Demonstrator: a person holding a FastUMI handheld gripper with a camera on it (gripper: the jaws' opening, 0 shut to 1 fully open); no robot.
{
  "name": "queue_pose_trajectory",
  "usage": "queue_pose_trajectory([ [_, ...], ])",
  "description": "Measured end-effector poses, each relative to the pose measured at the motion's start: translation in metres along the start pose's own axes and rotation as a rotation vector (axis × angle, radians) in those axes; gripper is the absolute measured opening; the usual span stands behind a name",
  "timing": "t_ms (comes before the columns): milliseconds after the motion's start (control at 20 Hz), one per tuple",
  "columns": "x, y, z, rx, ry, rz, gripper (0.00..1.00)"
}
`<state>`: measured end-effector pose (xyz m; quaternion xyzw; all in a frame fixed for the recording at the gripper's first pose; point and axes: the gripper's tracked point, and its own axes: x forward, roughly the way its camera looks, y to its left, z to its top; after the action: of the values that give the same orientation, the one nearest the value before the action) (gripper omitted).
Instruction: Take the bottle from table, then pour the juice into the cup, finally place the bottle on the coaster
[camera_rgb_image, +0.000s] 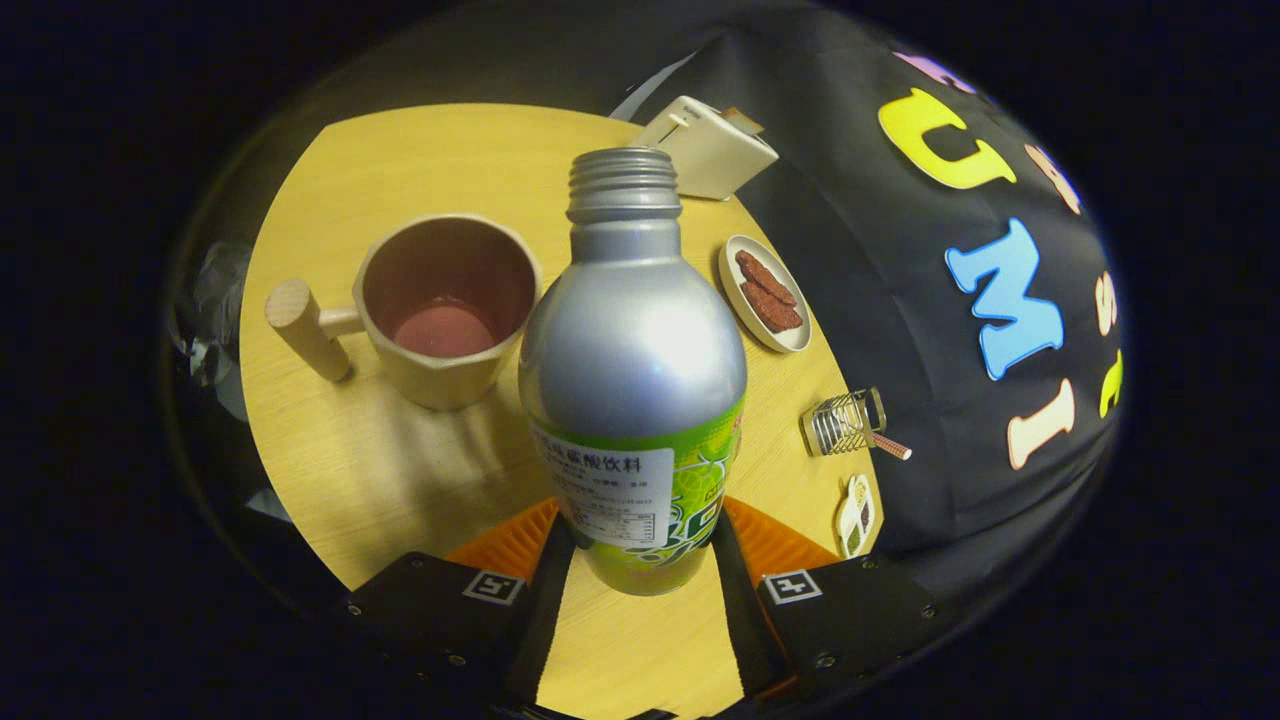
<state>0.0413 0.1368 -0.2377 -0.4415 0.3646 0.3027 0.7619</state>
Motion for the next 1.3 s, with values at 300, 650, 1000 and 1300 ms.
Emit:
queue_pose_trajectory([
  [300,0.016,-0.009,0.0,0.213,-0.107,0.048,0.72],
  [650,0.047,-0.048,0.022,0.514,-0.252,0.058,0.72],
  [1000,0.083,-0.079,0.037,0.641,-0.331,0.043,0.72],
  [1300,0.102,-0.094,0.051,0.702,-0.389,0.009,0.75],
])
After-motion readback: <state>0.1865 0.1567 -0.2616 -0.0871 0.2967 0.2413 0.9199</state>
